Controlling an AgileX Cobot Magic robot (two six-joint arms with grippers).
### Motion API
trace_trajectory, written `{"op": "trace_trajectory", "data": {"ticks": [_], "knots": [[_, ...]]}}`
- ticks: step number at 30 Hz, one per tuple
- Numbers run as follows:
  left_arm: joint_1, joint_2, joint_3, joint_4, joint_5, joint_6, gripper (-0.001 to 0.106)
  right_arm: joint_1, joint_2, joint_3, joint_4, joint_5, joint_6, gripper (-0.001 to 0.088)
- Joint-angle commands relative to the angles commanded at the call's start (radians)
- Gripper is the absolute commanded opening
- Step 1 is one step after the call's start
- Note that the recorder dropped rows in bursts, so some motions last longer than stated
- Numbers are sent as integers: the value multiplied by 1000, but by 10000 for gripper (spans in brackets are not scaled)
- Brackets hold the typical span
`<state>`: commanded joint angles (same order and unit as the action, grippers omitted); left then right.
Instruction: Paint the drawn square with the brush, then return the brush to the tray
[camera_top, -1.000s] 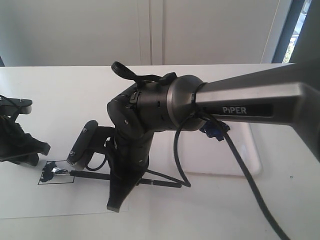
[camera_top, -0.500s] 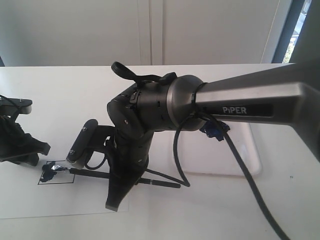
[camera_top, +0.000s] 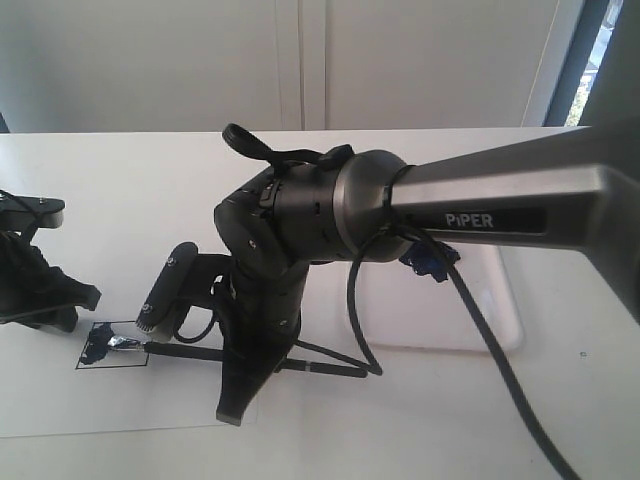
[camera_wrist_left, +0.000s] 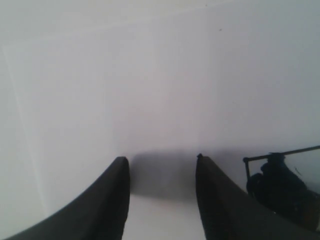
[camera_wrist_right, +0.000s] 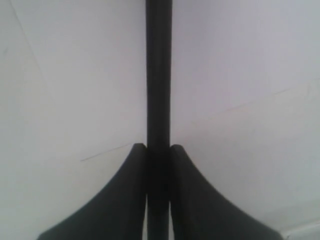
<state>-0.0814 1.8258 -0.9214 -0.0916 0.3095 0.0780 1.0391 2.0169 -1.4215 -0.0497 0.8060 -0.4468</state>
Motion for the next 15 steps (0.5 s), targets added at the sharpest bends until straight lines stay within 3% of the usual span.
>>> {"op": "trace_trajectory", "data": {"ticks": [15], "knots": [[0,0,0,0,2,0,483,2,0,0,60,27,-57,0]]}}
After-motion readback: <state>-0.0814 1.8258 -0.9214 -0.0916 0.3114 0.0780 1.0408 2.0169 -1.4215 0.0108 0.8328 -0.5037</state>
